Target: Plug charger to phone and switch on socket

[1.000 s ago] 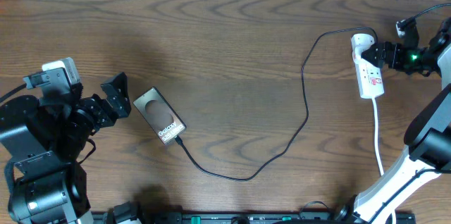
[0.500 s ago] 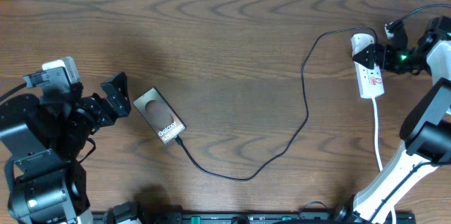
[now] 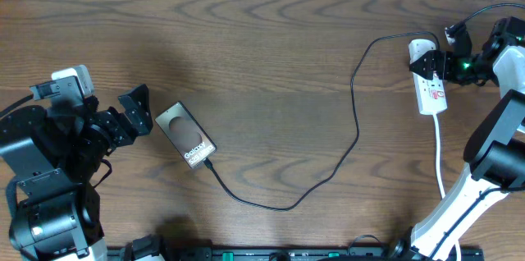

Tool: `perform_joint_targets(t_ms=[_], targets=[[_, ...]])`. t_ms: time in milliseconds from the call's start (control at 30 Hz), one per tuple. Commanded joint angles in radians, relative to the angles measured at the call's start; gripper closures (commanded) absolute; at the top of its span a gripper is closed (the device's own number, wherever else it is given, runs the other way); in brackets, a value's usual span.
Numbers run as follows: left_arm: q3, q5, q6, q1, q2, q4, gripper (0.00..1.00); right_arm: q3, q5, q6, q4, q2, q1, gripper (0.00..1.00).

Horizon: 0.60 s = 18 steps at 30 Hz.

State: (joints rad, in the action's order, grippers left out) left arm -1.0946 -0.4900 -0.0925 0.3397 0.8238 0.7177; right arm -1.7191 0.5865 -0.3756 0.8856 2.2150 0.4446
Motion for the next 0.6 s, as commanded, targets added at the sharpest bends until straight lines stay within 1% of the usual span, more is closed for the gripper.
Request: perform_joint_targets(t_ms=[0,333,567], targets=[[-0.002,0.012,0.006,-0.002,0.0,0.0,0.0,0.029,0.095,0.033,0.01,0.002,-0.035,0.04],[-0.002,0.012,0.006,-0.002,0.0,0.0,0.0,0.047,0.121,0.069,0.019,0.002,-0.035,0.02],[-0.002,0.012,0.006,-0.002,0.0,0.0,0.0,0.117,0.132,0.089,-0.025,0.002,-0.033,0.02]])
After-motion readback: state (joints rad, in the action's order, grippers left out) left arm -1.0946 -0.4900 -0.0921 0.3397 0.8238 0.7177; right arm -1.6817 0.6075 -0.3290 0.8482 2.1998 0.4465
